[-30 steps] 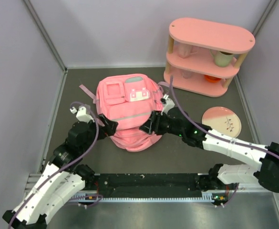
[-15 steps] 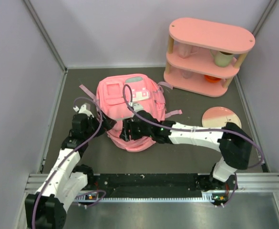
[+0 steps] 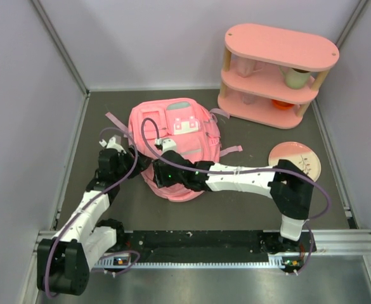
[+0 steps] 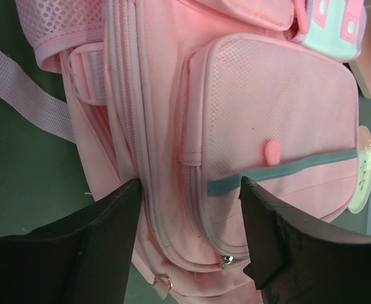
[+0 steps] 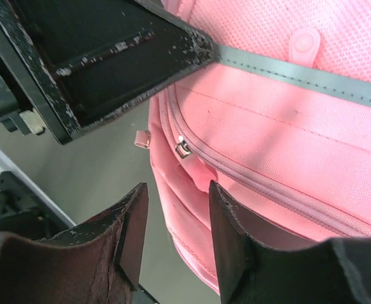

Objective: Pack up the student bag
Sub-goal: Zip the student bag at the center of the board.

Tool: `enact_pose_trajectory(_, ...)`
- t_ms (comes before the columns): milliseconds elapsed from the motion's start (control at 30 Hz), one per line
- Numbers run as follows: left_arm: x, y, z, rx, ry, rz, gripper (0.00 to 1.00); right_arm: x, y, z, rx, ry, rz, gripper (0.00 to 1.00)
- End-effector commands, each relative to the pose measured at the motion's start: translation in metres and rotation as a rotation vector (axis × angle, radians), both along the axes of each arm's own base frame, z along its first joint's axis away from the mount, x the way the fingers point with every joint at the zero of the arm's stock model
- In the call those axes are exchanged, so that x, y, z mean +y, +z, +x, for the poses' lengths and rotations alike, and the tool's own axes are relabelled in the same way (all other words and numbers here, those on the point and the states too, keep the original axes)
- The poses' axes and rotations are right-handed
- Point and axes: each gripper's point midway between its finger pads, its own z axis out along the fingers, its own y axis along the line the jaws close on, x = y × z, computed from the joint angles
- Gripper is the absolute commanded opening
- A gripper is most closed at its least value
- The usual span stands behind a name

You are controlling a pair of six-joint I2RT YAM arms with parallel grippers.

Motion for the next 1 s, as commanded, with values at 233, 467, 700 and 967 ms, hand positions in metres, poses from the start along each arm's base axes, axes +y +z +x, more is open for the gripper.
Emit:
enact_pose_trajectory(233, -0.009, 0.024, 0.019, -0.103, -0.014, -0.064, 0.38, 0.005, -0.008, 0.026, -0.129, -0.108, -0.116, 0.41)
enact_pose_trajectory(467, -0.01, 0.027, 0.018, -0.103, -0.022, -0.072, 0.23, -0.001, -0.015, 0.045, -0.203, -0.171, -0.197, 0.32)
enact_pose_trajectory(700, -0.009, 0.023, 0.019, -0.094, -0.022, -0.053, 0.0, -0.015, -0.02, 0.049, -0.226, -0.188, -0.24, 0.0)
enact_pose_trajectory(967, -0.005, 0.021, 0.028, -0.101, -0.031, -0.015, 0.0, -0.074, -0.013, 0.042, -0.22, -0.198, -0.263, 0.0)
